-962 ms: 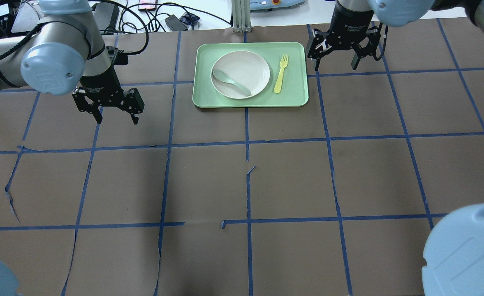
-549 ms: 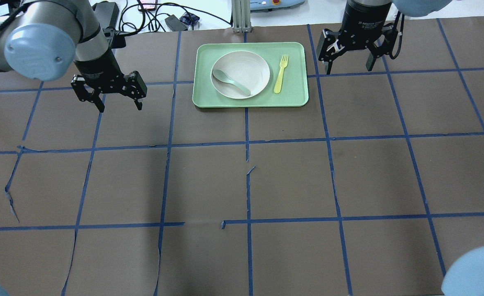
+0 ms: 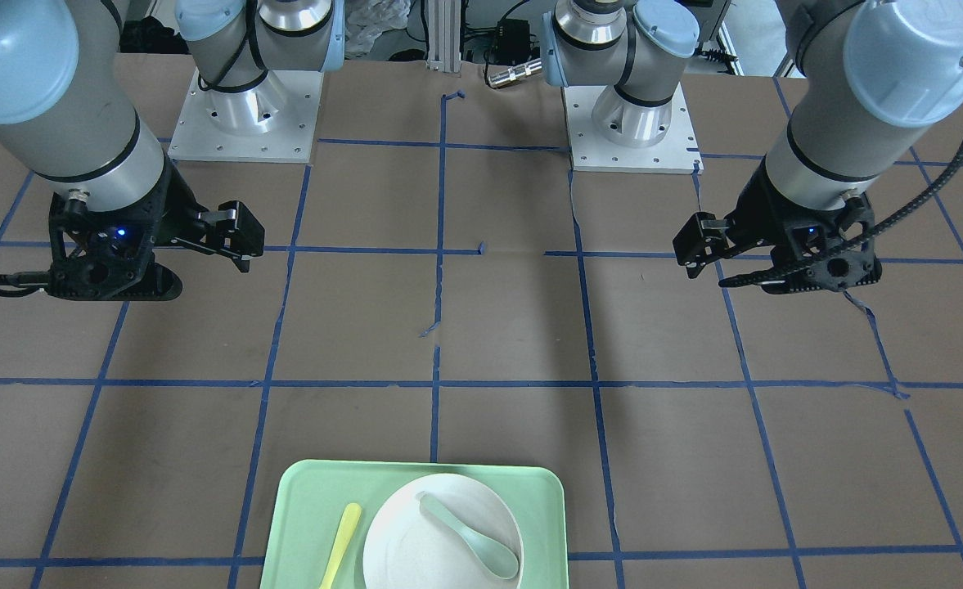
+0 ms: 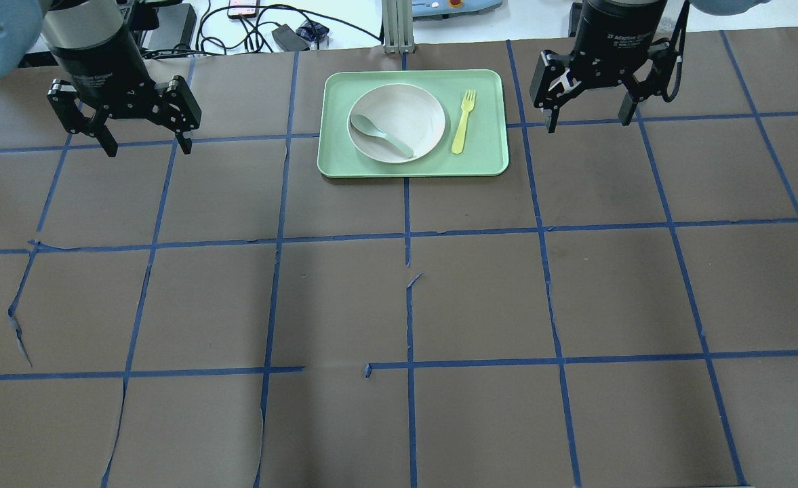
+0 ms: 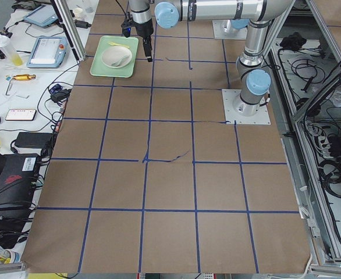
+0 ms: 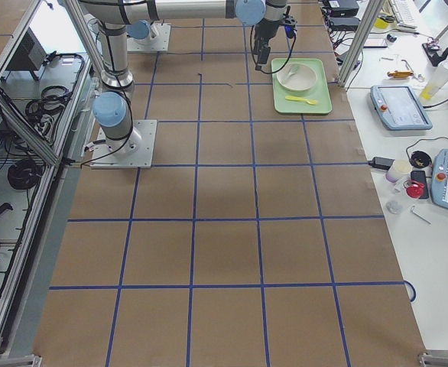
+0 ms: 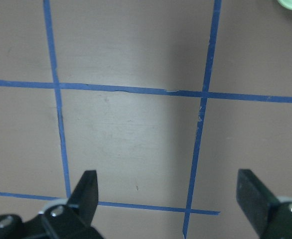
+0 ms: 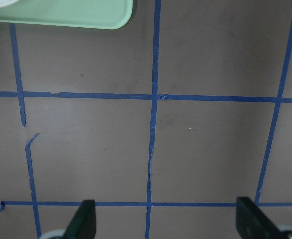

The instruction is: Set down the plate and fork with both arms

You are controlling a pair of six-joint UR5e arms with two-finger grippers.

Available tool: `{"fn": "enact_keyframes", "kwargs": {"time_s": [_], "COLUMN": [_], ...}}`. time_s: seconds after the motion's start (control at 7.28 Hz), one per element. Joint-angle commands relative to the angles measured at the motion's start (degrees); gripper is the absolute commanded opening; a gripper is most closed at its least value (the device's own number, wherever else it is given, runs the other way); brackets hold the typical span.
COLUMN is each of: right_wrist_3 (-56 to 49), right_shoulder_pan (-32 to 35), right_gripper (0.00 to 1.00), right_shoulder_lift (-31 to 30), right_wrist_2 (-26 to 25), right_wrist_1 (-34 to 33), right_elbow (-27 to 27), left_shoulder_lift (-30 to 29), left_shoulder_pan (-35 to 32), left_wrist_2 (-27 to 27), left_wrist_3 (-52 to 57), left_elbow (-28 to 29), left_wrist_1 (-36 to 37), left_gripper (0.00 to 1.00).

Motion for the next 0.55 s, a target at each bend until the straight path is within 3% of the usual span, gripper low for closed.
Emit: {"fn": "enact_keyframes", "kwargs": {"time_s": [0.0,0.41], "right_wrist_3": [-0.2,0.42], "right_shoulder_pan": [0.17,0.18], "right_gripper": [1.0,1.0], "right_shoulder_lift": [-0.61,-0.87], "right_wrist_2": [-0.01,0.25], "right_wrist_1": [0.01,0.36], "right_elbow": [0.62,0.62], "left_shoulder_lift": [0.17,1.04], "left_shoulder_pan": [-1.79,-1.89], "left_wrist_2": [-3.35,-4.06], "left_wrist_3": [-2.71,-1.83], "left_elbow": [-0.14,-0.32], "left_wrist_1": [-0.91,-1.01], "left_gripper": [1.0,1.0]}}
